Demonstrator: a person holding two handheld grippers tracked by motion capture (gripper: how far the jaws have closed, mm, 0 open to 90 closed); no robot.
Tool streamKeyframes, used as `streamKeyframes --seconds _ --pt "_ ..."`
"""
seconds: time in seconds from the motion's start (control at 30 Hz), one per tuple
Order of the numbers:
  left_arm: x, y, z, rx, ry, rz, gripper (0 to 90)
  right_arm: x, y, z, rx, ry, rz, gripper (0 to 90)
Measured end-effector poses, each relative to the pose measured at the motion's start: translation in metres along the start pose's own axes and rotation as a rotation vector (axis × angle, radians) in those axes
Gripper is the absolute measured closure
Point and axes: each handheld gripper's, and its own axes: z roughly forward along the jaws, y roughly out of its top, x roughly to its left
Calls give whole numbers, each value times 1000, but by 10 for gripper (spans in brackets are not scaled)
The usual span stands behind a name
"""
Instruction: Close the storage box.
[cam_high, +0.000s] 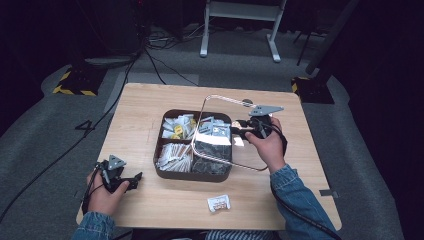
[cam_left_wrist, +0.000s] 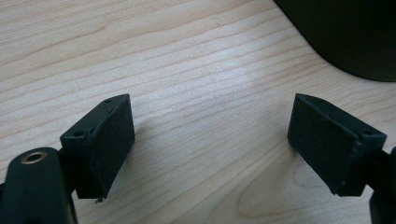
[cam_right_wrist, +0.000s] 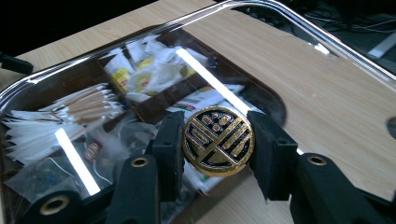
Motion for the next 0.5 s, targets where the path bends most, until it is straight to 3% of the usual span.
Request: streamKeyframes --seconds 0.23,0.5 --pt "0 0 0 0 0 0 152 14 15 16 12 37 -23 588" --pt "0 0 0 0 0 0 152 27 20 38 24 79 -24 588"
